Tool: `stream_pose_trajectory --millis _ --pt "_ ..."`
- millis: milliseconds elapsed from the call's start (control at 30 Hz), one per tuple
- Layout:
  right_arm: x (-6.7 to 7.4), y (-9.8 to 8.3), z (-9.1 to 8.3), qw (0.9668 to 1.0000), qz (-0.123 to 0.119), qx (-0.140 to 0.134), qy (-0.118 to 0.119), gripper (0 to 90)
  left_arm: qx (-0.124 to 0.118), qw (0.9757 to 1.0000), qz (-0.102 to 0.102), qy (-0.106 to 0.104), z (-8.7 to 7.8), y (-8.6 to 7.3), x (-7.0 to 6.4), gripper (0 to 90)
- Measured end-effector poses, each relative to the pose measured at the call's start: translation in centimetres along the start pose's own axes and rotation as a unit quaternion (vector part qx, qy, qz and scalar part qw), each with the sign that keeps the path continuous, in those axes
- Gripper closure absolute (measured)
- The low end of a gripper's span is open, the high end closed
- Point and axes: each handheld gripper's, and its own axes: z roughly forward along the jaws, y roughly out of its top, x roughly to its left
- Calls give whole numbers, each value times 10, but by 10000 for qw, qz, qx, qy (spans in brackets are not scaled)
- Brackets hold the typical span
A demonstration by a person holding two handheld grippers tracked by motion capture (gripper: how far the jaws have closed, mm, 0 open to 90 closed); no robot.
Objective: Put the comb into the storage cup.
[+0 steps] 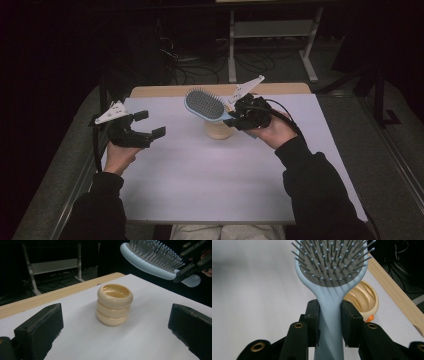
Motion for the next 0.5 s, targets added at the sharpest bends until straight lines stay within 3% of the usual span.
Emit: stream_pose_trajectory --millis 500 --pt "-2 7 -2 9996 -19 -204 -203 685 -51 9994 -43 -341 43 35 -18 0"
